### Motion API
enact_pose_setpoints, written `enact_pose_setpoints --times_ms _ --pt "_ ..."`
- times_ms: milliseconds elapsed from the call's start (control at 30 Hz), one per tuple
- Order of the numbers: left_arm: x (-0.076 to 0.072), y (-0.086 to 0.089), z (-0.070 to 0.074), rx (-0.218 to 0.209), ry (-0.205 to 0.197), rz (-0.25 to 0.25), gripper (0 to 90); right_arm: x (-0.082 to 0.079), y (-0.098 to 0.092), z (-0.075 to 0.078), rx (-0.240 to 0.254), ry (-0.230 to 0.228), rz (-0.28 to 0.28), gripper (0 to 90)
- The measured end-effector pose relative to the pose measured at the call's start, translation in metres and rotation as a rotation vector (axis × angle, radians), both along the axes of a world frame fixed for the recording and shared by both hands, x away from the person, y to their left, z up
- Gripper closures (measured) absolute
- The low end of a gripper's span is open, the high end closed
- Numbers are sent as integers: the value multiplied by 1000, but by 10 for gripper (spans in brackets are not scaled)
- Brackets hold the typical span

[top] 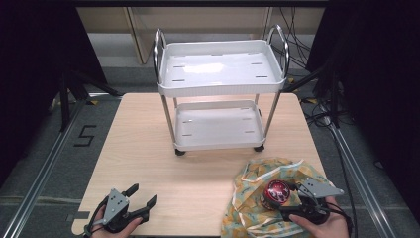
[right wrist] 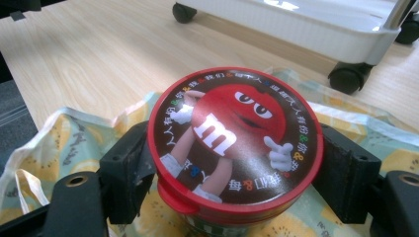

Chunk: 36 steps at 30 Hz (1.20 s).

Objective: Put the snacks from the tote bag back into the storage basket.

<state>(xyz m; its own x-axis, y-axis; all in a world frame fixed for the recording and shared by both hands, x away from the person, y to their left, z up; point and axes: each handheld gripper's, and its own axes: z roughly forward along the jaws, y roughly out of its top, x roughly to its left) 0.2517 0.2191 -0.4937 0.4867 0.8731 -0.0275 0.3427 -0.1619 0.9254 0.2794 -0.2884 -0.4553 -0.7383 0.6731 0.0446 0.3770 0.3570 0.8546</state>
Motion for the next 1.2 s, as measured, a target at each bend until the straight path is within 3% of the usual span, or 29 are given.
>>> enact_pose_setpoints --times_ms 167,200,300,367,567,633,667,733,767,867,933,1000,1033,1100,1200 --pt "0 0 0 -1 -2 1 272 -3 1 2 11 38 -22 262" --pt "0 0 0 -3 -4 1 271 -1 1 2 1 10 -19 262" --pt "1 -1 -1 -14 -15 0 272 1 0 2 -4 -15 -6 262" --pt "1 -1 -1 -18 -16 2 272 -2 2 4 8 8 -20 262" --pt "-1 0 1 0 -4 5 272 0 4 7 12 -25 -12 262" --pt "0 0 1 0 -5 -3 272 -2 5 9 21 0 -29 262" --pt "-1 0 1 3 -7 3 272 1 5 9 19 -41 0 262" --pt "-1 0 1 1 -7 6 272 -3 6 10 36 14 -31 262" --pt "-1 0 1 1 -8 10 272 -1 5 10 32 -14 -13 262" --pt "-1 1 1 4 -7 10 272 -1 4 10 16 -35 -22 262" --pt "-1 1 1 3 -7 11 272 -3 5 11 24 -12 -34 262" --pt "-1 1 1 0 -8 9 272 -1 4 12 14 -36 -20 262" --pt "-1 1 1 -2 -8 10 272 -3 6 13 34 2 -36 262" --pt "-1 1 1 -2 -8 10 272 0 5 14 19 -47 -28 262" --pt "-1 2 2 -3 -4 4 272 1 6 14 29 -52 -23 262"
